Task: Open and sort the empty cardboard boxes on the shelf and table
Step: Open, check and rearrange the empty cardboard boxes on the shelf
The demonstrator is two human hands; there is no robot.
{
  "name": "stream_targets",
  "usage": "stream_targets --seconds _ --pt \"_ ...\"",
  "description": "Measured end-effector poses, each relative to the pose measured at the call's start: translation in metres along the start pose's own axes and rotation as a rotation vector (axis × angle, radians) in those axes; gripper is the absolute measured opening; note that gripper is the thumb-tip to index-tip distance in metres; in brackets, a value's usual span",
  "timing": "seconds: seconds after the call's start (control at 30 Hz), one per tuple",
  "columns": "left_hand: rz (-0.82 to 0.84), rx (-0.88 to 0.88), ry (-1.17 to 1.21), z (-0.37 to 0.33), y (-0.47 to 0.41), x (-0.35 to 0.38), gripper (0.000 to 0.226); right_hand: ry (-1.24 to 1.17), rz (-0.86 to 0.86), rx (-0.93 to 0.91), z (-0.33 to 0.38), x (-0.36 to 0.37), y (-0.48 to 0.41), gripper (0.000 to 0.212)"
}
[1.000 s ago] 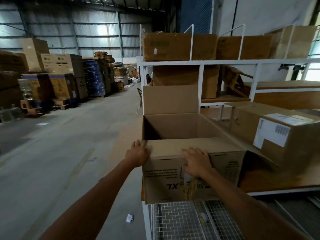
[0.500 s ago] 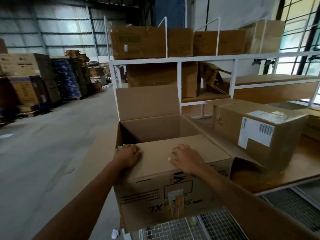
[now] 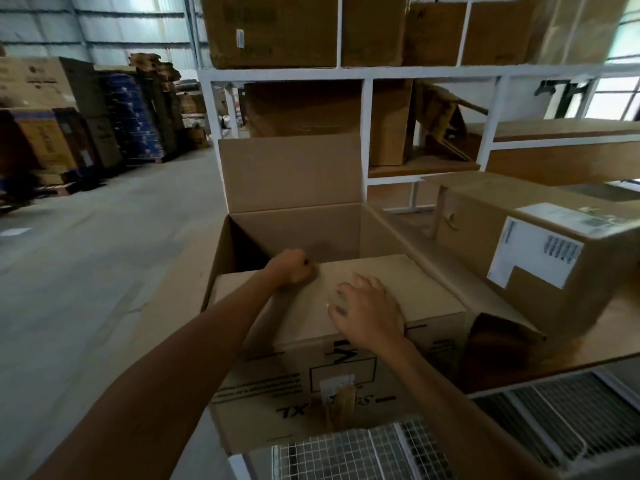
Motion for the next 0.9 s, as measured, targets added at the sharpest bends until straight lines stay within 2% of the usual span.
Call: stream_targets --seconds 0.17,0.3,0.4,0.47,0.53,0.6,0.67,0.73,0.8,0.9 --pt "-0.168 0.078 -0.04 -0.02 0.037 -0.064 0.033 -0.031 -0.004 -0.048 0.011 -0.018 0.013 0.054" --pt "-0.291 0.194 -0.116 -0.051 0.083 -0.124 0.028 0.05 -0.032 -0.058 0.026 -0.065 0.028 0.07" --pt "-0.318 0.272 -0.247 -0.079 0.13 -0.148 0.029 0.059 -0.132 -0.047 0.043 -0.113 0.041 0.083" --pt "-0.402 0.333 -0.283 -0.093 0.167 -0.156 0.029 0.098 -0.201 -0.043 0.055 -0.14 0.051 0.087" --pt "-0.503 0.37 -0.29 -0.103 0.204 -0.162 0.022 0.172 -0.239 -0.033 0.067 -0.157 0.062 0.087" --pt "-0.53 0.346 -0.223 -0.111 0.231 -0.173 0.02 0.198 -0.315 -0.01 0.075 -0.171 0.076 0.079" --pt "-0.392 0.34 -0.138 -0.119 0.243 -0.181 0.021 0.227 -0.469 0.055 0.079 -0.195 0.093 0.062" --pt "-0.172 0.359 -0.08 -0.129 0.258 -0.176 0.024 0.302 -0.525 0.102 0.077 -0.211 0.107 0.054" --pt "0.046 0.34 -0.027 -0.133 0.274 -0.164 0.025 0.34 -0.48 0.032 0.071 -0.214 0.12 0.049" --pt "0.421 0.273 0.204 -0.134 0.298 -0.131 0.023 0.102 -0.244 -0.094 0.05 -0.199 0.145 0.041"
Point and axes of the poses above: each hand's wrist, its own y-axis away from the middle knuckle, its own x-axis out of the palm, z = x × y, the point moved 8 cm from there along -y, towards the middle knuckle, and after that the axes turned 4 degrees about z, right-handed, at the moved point
